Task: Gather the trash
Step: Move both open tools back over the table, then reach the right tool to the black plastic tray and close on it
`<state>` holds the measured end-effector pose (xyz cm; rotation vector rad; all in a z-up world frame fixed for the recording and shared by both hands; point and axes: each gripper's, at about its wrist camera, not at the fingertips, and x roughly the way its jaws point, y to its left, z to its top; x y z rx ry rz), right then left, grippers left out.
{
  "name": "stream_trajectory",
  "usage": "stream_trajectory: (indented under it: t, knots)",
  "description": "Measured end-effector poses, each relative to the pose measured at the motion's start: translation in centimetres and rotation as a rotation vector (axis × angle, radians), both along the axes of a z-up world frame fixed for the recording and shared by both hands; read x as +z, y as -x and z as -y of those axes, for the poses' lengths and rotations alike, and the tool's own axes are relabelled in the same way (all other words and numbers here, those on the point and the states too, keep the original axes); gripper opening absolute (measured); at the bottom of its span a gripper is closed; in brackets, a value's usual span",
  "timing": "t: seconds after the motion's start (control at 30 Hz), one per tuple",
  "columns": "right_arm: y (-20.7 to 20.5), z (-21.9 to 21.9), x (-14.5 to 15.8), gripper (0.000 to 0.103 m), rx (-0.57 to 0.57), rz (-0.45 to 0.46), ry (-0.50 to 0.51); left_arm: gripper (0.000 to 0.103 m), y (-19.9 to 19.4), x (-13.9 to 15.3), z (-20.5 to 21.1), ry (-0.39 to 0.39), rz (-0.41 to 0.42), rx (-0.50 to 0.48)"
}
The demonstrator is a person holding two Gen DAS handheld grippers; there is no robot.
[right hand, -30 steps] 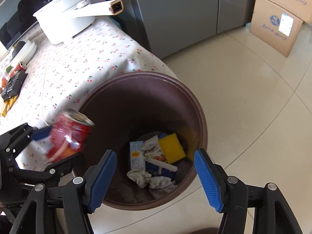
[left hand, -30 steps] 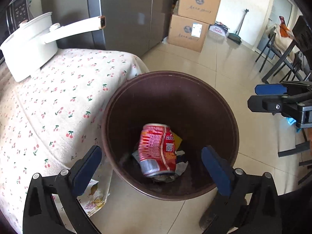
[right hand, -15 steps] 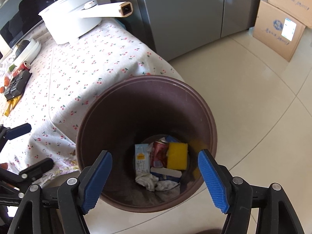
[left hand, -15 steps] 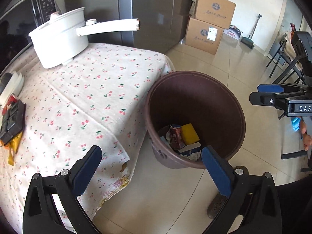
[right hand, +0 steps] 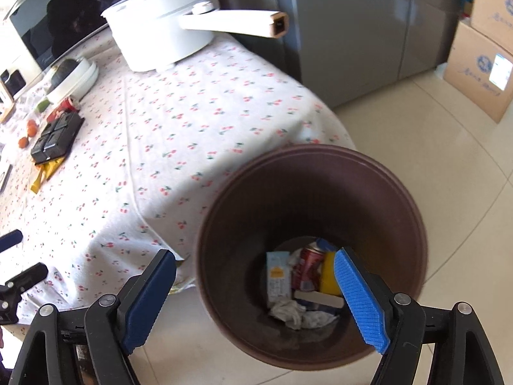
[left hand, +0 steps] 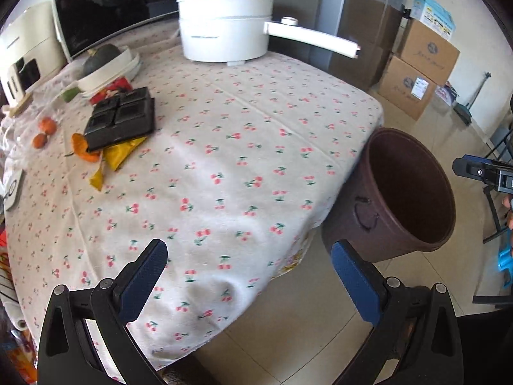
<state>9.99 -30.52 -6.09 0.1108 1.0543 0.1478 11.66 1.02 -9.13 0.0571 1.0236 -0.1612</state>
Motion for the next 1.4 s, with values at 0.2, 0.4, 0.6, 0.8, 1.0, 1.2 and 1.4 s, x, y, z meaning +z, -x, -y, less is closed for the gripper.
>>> stream_trajectory:
  t: [0.2, 0.4, 0.6, 0.8, 1.0, 1.2, 1.4]
  knots:
    - [-1.8, -5.3, -1.3, 0.087, 0.067, -0.035, 0.036, 0.103, -0.9, -0.2, -5.9, -0.018, -0.060, 0.136]
    - [-3.9, -12.0, -1.9, 0.098, 0.147, -0.048, 0.050, 0.103, -1.6, 1.1, -12.9, -0.027, -0.054, 0.304]
    - [-7.4, -20.7, -1.6, 0.098, 0.247, -0.020, 0.043, 0.103, -2.1, 1.1, -19.1, -0.049, -0.043, 0.449]
    - [-11.8, -29.5, -1.9, 0.100, 0.280, 0.004, -0.013, 0.103, -2.3, 0.4, -23.5, -0.096, -0.055, 0.549]
    - [-15.7, -36.2, -2.7, 0.102, 0.290, 0.015, -0.026, 0.103, -2.5, -1.0, -25.9, -0.112, -0.086, 0.576]
    - [-19.0, -39.8, -3.1, 0.102, 0.232, 0.022, -0.062, 0.103, -2.5, -1.8, -27.7, -0.046, -0.111, 0.609]
    - [-20.8, -42.1, -5.2, 0.102, 0.180, 0.008, 0.048, 0.103, -2.4, -2.1, -28.4, -0.042, -0.113, 0.624]
